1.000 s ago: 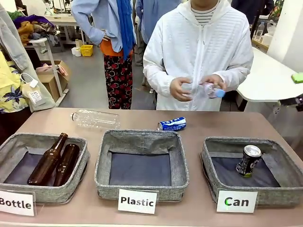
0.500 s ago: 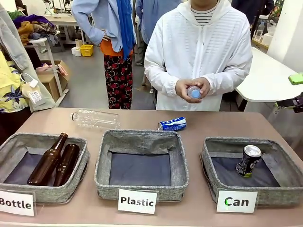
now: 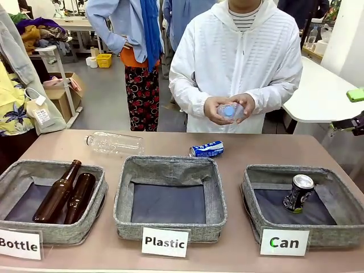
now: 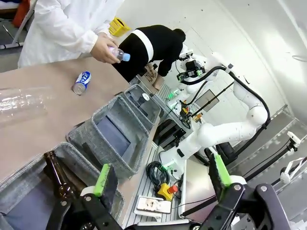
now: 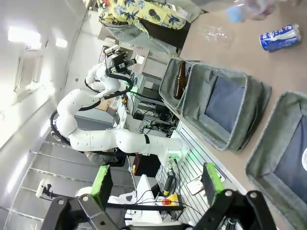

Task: Sort the can waste into the basket.
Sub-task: Pick up the can waste from the table and place it in the right Fabric basket.

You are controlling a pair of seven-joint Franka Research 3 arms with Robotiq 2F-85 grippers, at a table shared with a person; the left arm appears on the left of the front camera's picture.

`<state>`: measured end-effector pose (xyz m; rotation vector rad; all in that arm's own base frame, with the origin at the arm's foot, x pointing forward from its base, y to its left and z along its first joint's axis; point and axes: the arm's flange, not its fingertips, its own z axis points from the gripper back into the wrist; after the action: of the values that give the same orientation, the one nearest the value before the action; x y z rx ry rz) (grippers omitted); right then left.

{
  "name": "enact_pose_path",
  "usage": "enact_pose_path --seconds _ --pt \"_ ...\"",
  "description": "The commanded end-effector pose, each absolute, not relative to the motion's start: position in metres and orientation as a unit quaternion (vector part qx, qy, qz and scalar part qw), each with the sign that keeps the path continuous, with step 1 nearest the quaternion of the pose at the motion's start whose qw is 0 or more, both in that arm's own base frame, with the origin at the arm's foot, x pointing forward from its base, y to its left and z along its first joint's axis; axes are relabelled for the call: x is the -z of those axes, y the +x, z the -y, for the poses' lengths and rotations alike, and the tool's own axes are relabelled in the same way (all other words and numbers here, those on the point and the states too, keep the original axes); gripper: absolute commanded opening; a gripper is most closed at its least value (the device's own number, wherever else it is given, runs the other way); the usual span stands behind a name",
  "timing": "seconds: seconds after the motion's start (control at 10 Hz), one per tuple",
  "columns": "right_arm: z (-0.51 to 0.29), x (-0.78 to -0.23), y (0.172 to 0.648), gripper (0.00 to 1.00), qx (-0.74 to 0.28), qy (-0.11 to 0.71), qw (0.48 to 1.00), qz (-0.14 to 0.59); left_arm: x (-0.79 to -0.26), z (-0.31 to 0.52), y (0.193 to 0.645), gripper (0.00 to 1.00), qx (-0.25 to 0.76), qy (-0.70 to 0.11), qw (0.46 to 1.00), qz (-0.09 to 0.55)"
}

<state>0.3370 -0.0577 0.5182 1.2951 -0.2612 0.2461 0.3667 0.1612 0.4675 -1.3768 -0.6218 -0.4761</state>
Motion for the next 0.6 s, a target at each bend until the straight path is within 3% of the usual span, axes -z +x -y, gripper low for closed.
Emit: enact_pose_path --seconds 0.0,0.1,0.3,0.5 --pt "0.070 -0.521 0.330 1.00 -0.100 0.487 0.853 0.157 -0.471 -0.160 0.366 1.00 0.207 -0.620 0.703 0.280" --pt "0.080 -0.525 0.344 1.00 -0.009 0.350 0.890 0.293 -0.471 -0.160 0.366 1.00 0.207 -0.620 0.703 0.280" --pt "0.062 -0.523 0.371 1.00 -0.028 0.224 0.919 0.324 -0.471 -0.160 0.366 1.00 0.207 -0.620 0.703 0.280" --pt "0.030 -0.521 0.410 1.00 -0.067 0.178 0.913 0.360 -0.471 -0.160 0.366 1.00 0.207 -0.620 0.703 0.280"
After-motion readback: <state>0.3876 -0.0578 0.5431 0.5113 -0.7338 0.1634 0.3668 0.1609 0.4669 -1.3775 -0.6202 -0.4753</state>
